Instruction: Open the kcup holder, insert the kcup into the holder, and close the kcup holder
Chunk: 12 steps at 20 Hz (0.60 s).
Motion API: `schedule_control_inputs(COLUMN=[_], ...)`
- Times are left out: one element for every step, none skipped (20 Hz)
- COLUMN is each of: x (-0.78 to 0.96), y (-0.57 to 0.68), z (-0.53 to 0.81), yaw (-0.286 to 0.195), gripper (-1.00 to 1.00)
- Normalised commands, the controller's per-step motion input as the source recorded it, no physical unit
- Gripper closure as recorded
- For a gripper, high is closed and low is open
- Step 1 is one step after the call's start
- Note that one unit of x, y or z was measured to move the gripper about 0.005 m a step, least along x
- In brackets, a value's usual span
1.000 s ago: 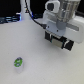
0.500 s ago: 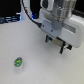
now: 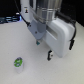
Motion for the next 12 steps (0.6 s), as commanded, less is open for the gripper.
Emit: schedule_control_inputs(x=[0.07,0.06,0.06,0.04,0.04,0.04,0.04,0.05,0.05,0.05,0.06,0.13], y=[-0.68,-0.68,-0.68,-0.63,-0.65,-0.65,-0.65,-0.64,-0.64,-0.65,-0.64,-0.62], z=[0.07,0.06,0.05,0.04,0.03,0.02,0.02,0.01,0.01,0.01,0.01,0.01], yaw=[-0.219,-0.219,-0.221,-0.237,-0.227,-0.230,-0.231,-0.223,-0.231,-0.230,-0.231,-0.229], gripper=[-1.00,-1.00,-1.00,-1.00,-1.00,-1.00,-1.00,-1.00,-1.00,-1.00,-1.00,-1.00])
